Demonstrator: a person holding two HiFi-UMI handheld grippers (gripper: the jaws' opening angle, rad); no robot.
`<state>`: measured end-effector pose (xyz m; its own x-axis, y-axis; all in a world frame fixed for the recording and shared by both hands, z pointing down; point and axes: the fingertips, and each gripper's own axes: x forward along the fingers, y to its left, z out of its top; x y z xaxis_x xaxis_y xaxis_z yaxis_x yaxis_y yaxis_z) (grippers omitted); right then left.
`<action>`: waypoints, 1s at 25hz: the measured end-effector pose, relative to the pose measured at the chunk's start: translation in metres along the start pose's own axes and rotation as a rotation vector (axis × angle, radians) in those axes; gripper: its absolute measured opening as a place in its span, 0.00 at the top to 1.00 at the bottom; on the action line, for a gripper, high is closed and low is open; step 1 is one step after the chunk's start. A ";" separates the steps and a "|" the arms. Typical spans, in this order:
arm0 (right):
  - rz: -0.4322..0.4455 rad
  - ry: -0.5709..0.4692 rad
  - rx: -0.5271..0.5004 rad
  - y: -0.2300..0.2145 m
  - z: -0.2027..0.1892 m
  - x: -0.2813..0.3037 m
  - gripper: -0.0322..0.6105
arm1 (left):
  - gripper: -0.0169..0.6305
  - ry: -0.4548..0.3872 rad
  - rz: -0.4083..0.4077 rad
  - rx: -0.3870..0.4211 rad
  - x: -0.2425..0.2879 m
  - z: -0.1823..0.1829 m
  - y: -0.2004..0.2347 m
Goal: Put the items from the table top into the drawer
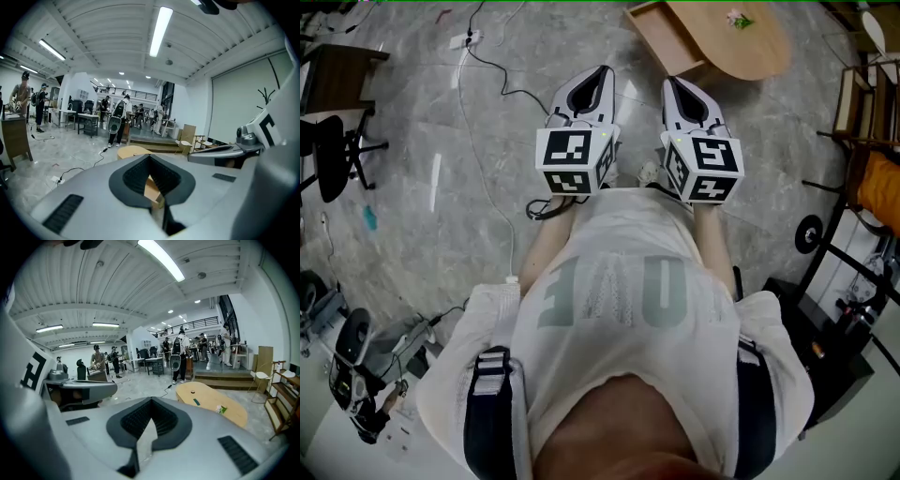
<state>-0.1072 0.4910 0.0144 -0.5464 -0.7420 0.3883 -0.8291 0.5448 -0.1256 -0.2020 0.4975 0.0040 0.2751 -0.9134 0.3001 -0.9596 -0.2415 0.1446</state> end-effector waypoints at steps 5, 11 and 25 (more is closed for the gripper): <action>0.004 -0.039 0.036 0.015 0.005 0.008 0.94 | 0.96 -0.006 -0.012 -0.015 -0.007 0.000 0.017; -0.031 -0.029 0.002 0.022 0.006 0.008 0.94 | 0.96 -0.018 -0.025 -0.007 -0.012 0.007 0.045; -0.076 -0.104 0.037 -0.080 0.040 0.097 0.94 | 0.96 -0.092 -0.042 0.027 0.118 0.052 0.074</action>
<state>-0.0988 0.3603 0.0253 -0.4892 -0.8183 0.3019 -0.8716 0.4717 -0.1338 -0.2437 0.3551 0.0009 0.3096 -0.9281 0.2066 -0.9489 -0.2877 0.1295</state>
